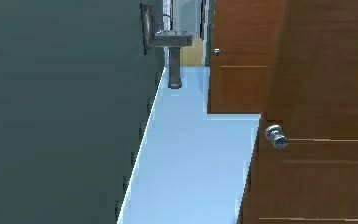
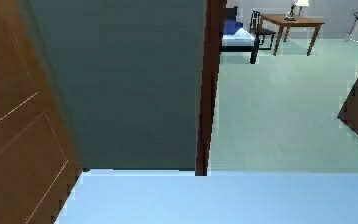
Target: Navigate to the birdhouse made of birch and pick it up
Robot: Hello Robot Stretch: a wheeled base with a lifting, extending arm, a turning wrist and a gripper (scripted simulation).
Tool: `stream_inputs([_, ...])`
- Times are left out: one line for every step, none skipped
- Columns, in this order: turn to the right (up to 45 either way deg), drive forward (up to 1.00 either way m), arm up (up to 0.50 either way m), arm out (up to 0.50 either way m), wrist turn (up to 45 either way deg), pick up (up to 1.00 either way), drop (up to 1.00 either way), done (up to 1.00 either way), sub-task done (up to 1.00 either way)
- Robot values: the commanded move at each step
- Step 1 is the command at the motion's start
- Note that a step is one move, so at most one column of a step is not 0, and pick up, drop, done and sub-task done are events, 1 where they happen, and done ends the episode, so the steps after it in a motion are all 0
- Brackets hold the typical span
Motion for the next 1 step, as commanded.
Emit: stream_inputs([0.0,1.00,0.00,0.00,0.0,0.00,0.00,0.00,0.00])
